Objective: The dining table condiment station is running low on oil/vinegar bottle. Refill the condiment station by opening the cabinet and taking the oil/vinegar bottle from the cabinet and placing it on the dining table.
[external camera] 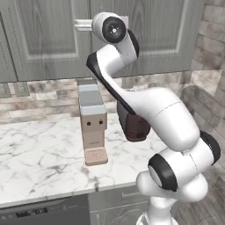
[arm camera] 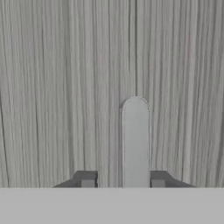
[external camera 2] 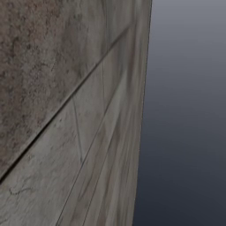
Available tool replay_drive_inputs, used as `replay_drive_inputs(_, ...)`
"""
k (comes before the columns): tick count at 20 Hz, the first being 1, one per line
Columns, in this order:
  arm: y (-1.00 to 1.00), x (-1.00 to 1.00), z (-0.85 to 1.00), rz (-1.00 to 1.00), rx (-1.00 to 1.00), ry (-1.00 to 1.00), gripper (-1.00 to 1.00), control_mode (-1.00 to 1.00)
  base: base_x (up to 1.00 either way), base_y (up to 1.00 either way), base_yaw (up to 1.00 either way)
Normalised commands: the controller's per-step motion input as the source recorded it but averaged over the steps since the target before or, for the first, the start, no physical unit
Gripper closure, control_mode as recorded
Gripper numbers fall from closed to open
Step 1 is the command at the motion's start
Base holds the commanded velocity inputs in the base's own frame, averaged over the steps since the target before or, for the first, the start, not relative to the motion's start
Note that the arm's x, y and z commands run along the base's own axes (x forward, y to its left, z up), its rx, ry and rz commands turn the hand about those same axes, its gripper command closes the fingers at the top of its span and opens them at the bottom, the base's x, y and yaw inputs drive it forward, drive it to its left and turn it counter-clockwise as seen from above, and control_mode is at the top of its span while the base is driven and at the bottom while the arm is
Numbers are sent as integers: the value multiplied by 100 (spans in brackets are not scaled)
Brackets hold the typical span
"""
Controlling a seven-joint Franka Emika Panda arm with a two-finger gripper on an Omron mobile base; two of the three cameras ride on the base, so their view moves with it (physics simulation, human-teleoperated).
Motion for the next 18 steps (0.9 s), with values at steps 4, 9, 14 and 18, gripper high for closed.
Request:
replay_drive_inputs(4,-5,-100,0,0,0,-3,100,-100,0,0,0)
replay_drive_inputs(9,-18,-100,-1,-1,2,-7,100,-100,0,0,0)
replay_drive_inputs(14,-28,-100,0,0,3,-11,100,-100,0,0,0)
replay_drive_inputs(18,-21,-100,0,0,4,-5,100,-100,0,0,0)
